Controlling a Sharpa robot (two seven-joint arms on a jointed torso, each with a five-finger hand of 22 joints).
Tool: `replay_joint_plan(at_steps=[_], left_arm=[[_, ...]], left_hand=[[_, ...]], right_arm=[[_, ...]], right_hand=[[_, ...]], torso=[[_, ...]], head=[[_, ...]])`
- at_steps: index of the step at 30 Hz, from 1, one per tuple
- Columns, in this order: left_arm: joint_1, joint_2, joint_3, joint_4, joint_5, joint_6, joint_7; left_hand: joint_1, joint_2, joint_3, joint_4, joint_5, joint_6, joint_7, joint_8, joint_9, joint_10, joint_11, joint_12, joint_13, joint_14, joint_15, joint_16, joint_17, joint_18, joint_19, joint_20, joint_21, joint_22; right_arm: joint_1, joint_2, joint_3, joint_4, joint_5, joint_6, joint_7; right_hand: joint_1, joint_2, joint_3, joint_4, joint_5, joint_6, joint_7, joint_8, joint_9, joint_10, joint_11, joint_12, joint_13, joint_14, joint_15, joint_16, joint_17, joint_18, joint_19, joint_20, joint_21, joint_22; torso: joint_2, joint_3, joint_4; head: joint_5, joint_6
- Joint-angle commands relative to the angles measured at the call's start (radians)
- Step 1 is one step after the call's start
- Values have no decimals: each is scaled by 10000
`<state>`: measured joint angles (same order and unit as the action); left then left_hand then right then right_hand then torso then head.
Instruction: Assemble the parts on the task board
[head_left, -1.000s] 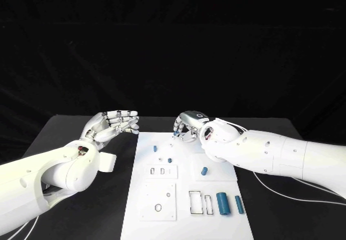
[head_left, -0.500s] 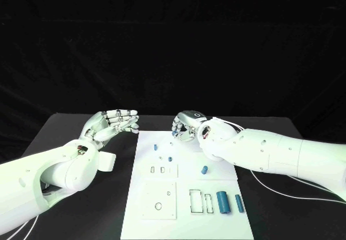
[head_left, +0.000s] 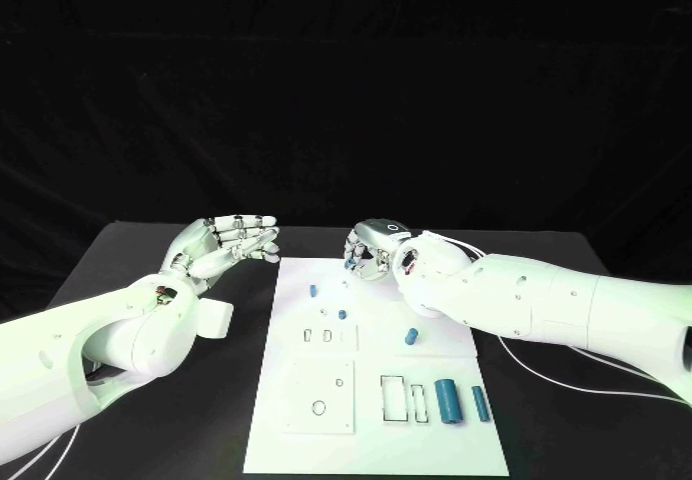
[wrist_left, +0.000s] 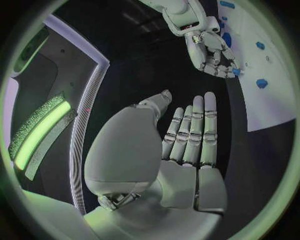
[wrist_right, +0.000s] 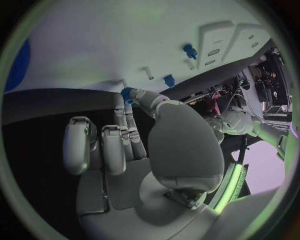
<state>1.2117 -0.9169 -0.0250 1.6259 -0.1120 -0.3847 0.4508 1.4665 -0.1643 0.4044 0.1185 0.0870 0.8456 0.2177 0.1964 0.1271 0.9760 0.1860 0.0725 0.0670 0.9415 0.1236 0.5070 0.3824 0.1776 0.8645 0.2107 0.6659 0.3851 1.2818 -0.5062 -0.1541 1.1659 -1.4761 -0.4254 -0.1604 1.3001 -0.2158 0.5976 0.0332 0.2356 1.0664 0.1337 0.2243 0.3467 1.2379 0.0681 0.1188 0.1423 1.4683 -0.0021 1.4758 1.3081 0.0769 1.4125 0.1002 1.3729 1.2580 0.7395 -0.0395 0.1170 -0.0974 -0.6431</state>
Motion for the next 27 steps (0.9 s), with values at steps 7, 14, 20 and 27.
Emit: replay_joint_plan(at_steps=[7,14,20,27], left_arm=[[30,18,12,19,33,182,39],[32,17,12,14,33,187,34],[32,2,12,6,33,183,26],[32,-16,12,-12,33,184,15]], left_hand=[[-115,-1,7,-70,-36,-74,243,-47,-16,-71,2,-65,-12,-95,0,49,16,-4,-84,-7,35,8],[-115,-1,7,-70,-36,-74,243,-47,-16,-71,2,-65,-12,-95,0,49,16,-4,-84,-7,35,8],[-121,1,7,-72,-37,-83,244,-53,-19,-86,4,-66,-13,-106,2,59,19,-3,-107,-2,61,26],[-121,1,7,-72,-37,-83,244,-53,-19,-86,4,-66,-13,-106,2,59,19,-3,-107,-2,61,26]], right_arm=[[-51,35,-30,-91,-144,380,-46],[-53,55,-35,-44,-157,485,12],[-54,-8,-39,31,-160,543,26],[-58,-99,-42,96,-168,487,7]], right_hand=[[-121,-41,36,34,12,-74,57,16,29,-14,41,-79,-6,610,-26,40,418,-99,-64,-9,-47,-48],[-226,-154,28,39,-41,-247,125,-49,70,-182,111,-195,-38,605,31,51,426,-74,-147,31,-135,-160],[-226,-155,30,37,-44,-248,125,-48,74,-181,111,-195,-37,605,33,51,425,-78,-138,34,-124,-142],[-222,-143,40,33,-50,-234,117,-35,91,-147,104,-179,-29,604,34,52,424,-81,-129,40,-112,-120]], torso=[[-6,-8,-1],[-9,-9,12],[-13,-9,26],[-1,-12,14]], head=[[0,-18],[-20,-25],[-17,-27],[-4,-24]])
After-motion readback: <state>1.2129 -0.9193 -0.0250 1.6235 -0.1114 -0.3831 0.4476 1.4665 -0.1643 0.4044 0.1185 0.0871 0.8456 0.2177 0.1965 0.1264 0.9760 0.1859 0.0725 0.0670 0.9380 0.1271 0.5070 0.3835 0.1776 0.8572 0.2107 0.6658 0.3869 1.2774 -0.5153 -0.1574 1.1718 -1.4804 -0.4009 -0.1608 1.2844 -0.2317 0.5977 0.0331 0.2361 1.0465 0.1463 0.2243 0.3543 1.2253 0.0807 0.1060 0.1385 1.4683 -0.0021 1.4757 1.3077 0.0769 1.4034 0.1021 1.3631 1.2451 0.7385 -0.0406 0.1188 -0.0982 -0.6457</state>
